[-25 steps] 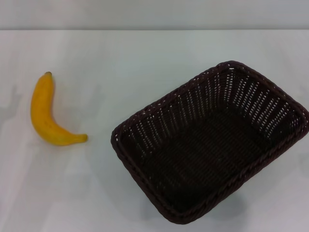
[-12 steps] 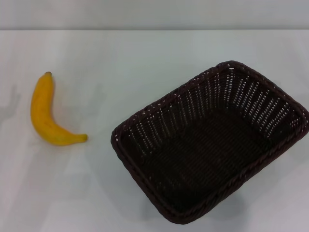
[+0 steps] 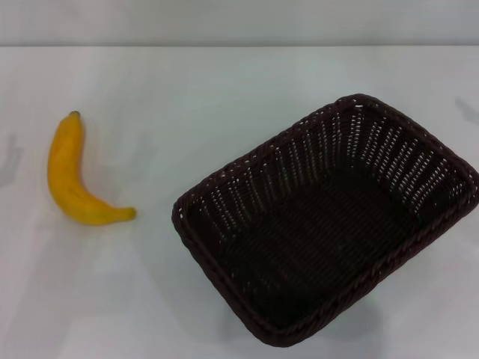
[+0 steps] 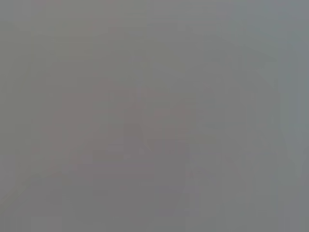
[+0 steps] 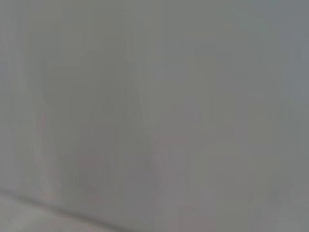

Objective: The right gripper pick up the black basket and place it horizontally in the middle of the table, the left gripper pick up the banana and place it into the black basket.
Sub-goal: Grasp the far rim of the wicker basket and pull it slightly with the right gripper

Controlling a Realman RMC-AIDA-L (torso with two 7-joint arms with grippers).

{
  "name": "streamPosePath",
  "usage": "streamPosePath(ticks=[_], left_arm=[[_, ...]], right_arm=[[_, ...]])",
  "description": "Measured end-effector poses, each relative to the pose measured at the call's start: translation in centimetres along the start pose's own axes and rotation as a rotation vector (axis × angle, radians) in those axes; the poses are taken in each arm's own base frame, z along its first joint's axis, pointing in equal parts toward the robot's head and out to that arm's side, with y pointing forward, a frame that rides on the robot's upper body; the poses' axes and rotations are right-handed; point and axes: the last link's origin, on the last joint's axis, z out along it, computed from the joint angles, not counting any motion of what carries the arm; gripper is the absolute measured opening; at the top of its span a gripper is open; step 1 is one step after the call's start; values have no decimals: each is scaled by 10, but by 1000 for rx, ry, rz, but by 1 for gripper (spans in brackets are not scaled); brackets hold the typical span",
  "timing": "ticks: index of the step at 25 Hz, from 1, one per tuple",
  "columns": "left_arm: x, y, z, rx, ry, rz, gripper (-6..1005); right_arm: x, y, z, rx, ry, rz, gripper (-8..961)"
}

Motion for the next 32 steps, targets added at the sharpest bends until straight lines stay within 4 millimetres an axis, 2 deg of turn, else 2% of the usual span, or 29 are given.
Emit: streamPosePath(ticks=[1,4,5,6,10,16,22,32], left_arm=[[0,0,0,0,0,0,861],[1,-1,-1,-4,4,6,861],[2,-2,-1,-6,4,8,861],[2,-2,-2,-6,4,10,861],[2,-1,1,-13,6,4,861],[1,3,7,-27,10,-7,861],[1,0,5,-23,5,-6,861],[3,-7,2,-13,-1,11,861]], right_arm=[[-15,6,7,-10,60,-16,732],[-40,24,28,-31,245,-55,776],[-55,39,46,-31,380,-72,788],[-55,39,46,-31,380,-72,801],[-66,59,72,-32,574,-46,850],[-61,81,96,-32,773,9,850],[-56,102,120,-78,869,46,851],[-39,119,144,10,999,18,851]])
